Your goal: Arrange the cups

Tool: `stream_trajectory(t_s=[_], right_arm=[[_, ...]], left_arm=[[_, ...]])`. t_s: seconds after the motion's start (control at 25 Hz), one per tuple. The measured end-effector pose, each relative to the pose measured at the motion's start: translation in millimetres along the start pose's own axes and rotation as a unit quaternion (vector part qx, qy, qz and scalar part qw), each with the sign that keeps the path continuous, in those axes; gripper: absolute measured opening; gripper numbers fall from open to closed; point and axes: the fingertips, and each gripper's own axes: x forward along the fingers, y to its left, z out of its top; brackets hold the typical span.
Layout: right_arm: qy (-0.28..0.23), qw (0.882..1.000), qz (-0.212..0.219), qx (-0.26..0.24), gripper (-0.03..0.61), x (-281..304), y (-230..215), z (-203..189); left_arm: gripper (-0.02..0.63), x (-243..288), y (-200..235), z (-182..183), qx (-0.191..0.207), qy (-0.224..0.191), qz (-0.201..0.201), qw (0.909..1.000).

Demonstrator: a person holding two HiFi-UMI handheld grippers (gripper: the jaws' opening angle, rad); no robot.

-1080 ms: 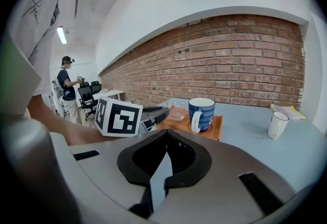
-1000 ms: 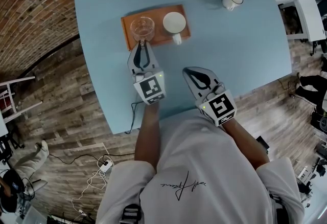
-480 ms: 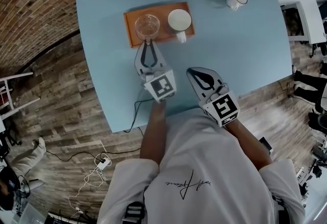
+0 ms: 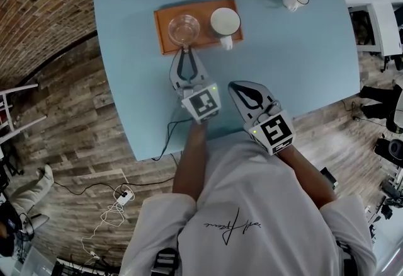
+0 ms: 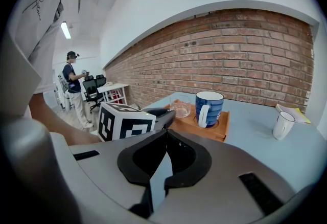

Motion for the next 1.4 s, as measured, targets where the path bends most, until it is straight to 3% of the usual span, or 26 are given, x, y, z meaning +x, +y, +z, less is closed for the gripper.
stream_trajectory(t_s=[1.4], right_arm=[[-0.013,1.0,-0.004,0.024,0.021,-2,-4,1]], left_arm=[[0.086,-11,-3,3,-0.006,0.009,-0.012,0.9999]])
